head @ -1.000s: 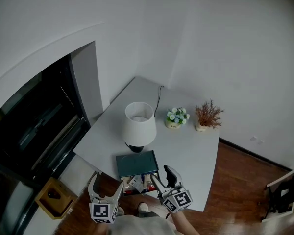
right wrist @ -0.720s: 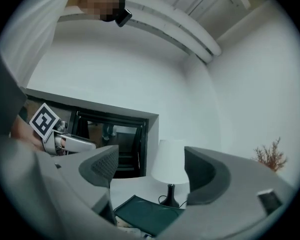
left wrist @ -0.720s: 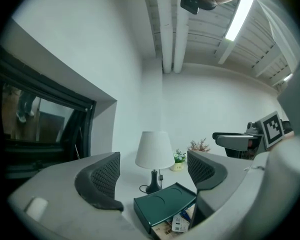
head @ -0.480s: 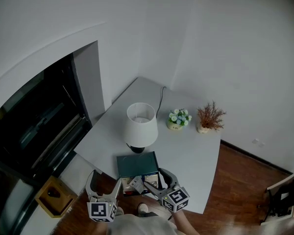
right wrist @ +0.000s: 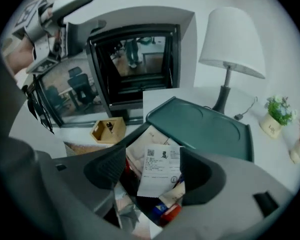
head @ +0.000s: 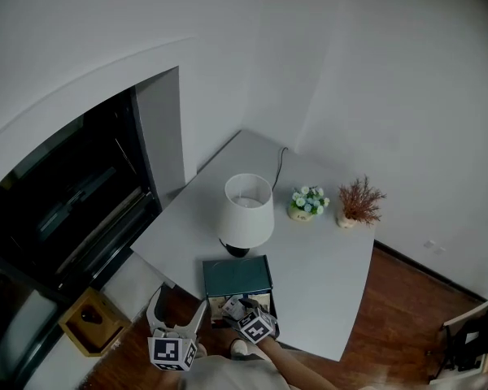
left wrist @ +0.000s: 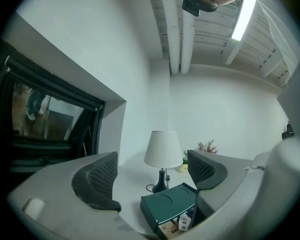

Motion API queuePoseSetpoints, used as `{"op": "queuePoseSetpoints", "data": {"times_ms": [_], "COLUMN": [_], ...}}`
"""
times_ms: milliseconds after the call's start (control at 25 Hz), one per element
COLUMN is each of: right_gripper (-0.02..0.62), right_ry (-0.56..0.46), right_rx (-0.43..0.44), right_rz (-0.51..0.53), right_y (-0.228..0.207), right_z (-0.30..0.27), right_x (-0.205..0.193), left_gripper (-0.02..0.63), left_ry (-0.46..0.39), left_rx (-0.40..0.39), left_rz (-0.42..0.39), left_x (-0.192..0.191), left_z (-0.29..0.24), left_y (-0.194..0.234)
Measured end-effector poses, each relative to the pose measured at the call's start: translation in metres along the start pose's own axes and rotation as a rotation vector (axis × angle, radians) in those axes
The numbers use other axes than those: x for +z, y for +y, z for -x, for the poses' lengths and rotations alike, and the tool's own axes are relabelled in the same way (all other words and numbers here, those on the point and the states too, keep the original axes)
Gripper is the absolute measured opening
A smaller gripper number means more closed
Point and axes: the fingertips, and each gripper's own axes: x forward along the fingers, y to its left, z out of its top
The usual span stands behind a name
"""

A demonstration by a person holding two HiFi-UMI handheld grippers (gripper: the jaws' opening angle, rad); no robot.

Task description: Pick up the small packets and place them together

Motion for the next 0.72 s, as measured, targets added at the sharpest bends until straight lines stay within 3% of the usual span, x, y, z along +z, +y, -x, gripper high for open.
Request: {"op": "queuePoseSetpoints", "data": {"times_ms": [40,120,240,440,600,720], "right_gripper": [0.331,0.265,0.264,0.129,0.084,0.067], "right_ry": [0.031,0.087,0.18,0.235,0.194,0.113], "right_rx": [-0.01,-0.028,-0.067,-0.111,-0.094,-0.045], "right_rz": [0.019,0.039,0.105,0.21,0.15,0.022], "right_y": [0.0,0.0,-0.001,0.001,-0.004,-0.004], "right_z": [-0.008,-0.02,-0.033,-0.027,-0.006,0.017], "right_x": [-0.002,-0.006,-0.017,-0.018,-0.016,-0.008], "left_gripper": [0.422,0.422,0.422,0.422,0.422,0.422], "left_ry": [0.003,0.012,0.028,0.039,0.041,0.039], "left_rx": [0.005,0.015,0.022,0.031,0.027,0.017], "left_rz": [0.003,0.011,0.016,0.028,0.034,0.037], "left_x": [-0.002,-0.006,-0.012,-0.016,-0.016,-0.016], "left_z": [0.001,0.005,0.009,0.012,0.009,0.007], "left_y": [0.003,0.007,0.011,0.019,0.021,0.02]}}
